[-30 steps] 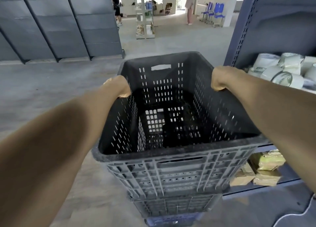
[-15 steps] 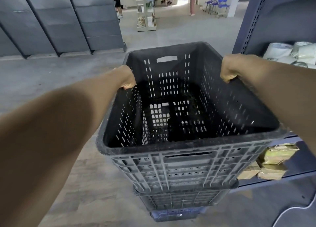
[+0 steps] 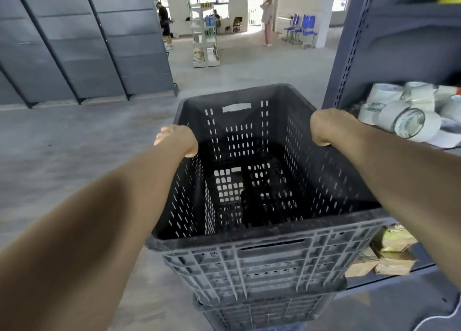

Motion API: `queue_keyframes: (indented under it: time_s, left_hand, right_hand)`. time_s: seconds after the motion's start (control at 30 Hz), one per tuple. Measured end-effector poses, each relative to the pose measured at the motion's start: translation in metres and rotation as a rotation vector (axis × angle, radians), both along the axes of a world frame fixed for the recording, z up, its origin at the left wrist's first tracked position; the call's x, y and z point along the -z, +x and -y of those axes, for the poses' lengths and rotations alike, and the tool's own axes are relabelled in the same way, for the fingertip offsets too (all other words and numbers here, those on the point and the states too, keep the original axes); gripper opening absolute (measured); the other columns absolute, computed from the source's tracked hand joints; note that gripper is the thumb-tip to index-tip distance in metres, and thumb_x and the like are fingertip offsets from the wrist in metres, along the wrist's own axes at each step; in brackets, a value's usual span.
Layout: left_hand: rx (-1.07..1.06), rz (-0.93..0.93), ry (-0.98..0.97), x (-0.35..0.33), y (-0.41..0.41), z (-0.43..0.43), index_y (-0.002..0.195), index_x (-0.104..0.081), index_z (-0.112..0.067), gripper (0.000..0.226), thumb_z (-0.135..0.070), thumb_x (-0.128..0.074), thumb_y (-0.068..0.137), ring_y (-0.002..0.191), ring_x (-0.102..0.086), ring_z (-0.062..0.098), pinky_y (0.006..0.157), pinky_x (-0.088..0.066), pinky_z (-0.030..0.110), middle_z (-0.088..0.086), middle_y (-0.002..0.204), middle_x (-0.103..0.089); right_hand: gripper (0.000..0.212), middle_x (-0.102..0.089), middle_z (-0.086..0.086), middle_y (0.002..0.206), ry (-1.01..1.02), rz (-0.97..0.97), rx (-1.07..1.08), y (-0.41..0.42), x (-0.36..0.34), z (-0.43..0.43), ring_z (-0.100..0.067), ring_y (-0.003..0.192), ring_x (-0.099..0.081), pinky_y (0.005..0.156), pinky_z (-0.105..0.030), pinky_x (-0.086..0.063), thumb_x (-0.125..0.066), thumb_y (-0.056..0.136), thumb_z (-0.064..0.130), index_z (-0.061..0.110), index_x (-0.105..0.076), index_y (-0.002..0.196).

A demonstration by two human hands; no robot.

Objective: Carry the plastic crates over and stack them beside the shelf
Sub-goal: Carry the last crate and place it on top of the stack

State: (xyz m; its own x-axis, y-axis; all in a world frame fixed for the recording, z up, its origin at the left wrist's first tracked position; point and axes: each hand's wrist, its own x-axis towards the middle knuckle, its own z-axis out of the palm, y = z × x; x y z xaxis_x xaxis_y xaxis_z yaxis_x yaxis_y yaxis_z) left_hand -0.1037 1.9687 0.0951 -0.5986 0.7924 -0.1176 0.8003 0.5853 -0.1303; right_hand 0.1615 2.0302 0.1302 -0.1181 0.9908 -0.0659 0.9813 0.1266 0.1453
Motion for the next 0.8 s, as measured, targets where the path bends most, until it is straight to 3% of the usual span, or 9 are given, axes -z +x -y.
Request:
queue_keyframes:
  time_s: [0.1,0.17,0.23,0.3,0.37,0.47,0.6,0.73,0.8]
  left_hand:
    - [-0.007,-0.005,-0.008,0.001,-0.001,0.001,0.132,-0.047,0.004,0.052,-0.006,-0.054,0.082,0.12,-0.046,0.034,0.079,-0.044,0.037,0.019,0.128,-0.046]
    - [-0.022,-0.058,-0.008,0.001,0.003,0.005,0.137,-0.041,0.003,0.059,-0.009,-0.06,0.082,0.121,-0.042,0.032,0.085,-0.044,0.036,0.017,0.131,-0.04]
    - [0.052,-0.2,-0.005,0.0,0.016,0.009,0.143,-0.032,0.001,0.073,-0.016,-0.065,0.081,0.124,-0.039,0.032,0.097,-0.042,0.037,0.017,0.135,-0.035]
    - [0.181,-0.284,0.014,0.001,0.036,0.014,0.145,-0.032,0.0,0.075,-0.02,-0.066,0.081,0.126,-0.038,0.032,0.103,-0.04,0.041,0.018,0.138,-0.035]
    - [0.346,-0.209,0.06,0.002,0.058,0.019,0.137,-0.044,0.0,0.06,-0.017,-0.064,0.083,0.12,-0.045,0.032,0.099,-0.042,0.042,0.018,0.134,-0.042]
    - [0.561,0.203,0.162,-0.002,0.089,0.039,0.11,-0.064,0.001,0.026,-0.013,-0.054,0.089,0.087,-0.055,0.024,0.074,-0.048,0.031,0.013,0.105,-0.061]
    - [0.582,0.78,-0.021,-0.016,0.106,0.096,0.087,-0.066,-0.013,0.032,-0.037,-0.048,0.098,0.071,-0.056,0.011,0.068,-0.046,0.023,-0.001,0.081,-0.062]
    - [0.563,0.777,-0.241,-0.027,0.11,0.147,0.097,-0.07,-0.023,0.056,-0.066,-0.037,0.089,0.09,-0.062,0.01,0.092,-0.045,0.028,-0.006,0.1,-0.069]
    - [0.547,0.681,-0.254,-0.025,0.112,0.162,0.105,-0.068,-0.021,0.052,-0.065,-0.049,0.085,0.081,-0.061,0.01,0.086,-0.046,0.029,-0.004,0.095,-0.069]
  right_hand:
    - [0.01,-0.057,-0.018,0.097,0.028,0.008,-0.021,0.001,0.001,0.012,-0.031,0.079,-0.055,0.067,-0.037,-0.042,-0.05,0.085,-0.009,-0.002,-0.056,0.088]
    - [0.04,-0.048,-0.023,0.126,0.034,0.099,0.017,-0.002,0.0,0.018,-0.039,0.113,-0.05,0.085,-0.042,-0.045,-0.054,0.085,-0.003,-0.006,-0.05,0.125]
    - [0.059,-0.04,-0.024,0.133,0.111,0.15,0.012,-0.006,0.001,0.025,-0.04,0.123,-0.042,0.098,-0.047,-0.041,-0.058,0.085,0.004,-0.006,-0.036,0.139]
    - [0.054,-0.043,-0.022,0.129,0.157,0.114,-0.083,-0.013,-0.001,0.034,-0.039,0.119,-0.045,0.095,-0.047,-0.042,-0.058,0.085,0.007,-0.003,-0.04,0.135]
    - [0.027,-0.055,-0.016,0.11,0.087,-0.041,-0.207,-0.021,-0.006,0.049,-0.035,0.102,-0.054,0.077,-0.038,-0.046,-0.057,0.087,0.009,0.001,-0.056,0.113]
    - [0.012,-0.064,-0.005,0.092,-0.23,-0.258,-0.333,-0.022,-0.013,0.077,-0.024,0.09,-0.06,0.069,-0.028,-0.047,-0.06,0.091,0.017,0.008,-0.068,0.094]
    - [0.025,-0.07,0.01,0.081,-0.516,-0.394,-0.441,-0.002,-0.015,0.117,-0.01,0.085,-0.065,0.072,-0.018,-0.046,-0.061,0.091,0.03,0.012,-0.075,0.101]
    - [0.044,-0.07,0.012,0.09,-0.603,-0.338,-0.511,0.015,-0.018,0.153,-0.006,0.084,-0.063,0.082,-0.024,-0.048,-0.059,0.082,0.059,0.02,-0.074,0.095]
    - [0.042,-0.064,0.01,0.081,-0.555,-0.228,-0.574,0.019,-0.013,0.167,-0.011,0.077,-0.06,0.073,-0.026,-0.045,-0.064,0.079,0.059,0.019,-0.071,0.091]
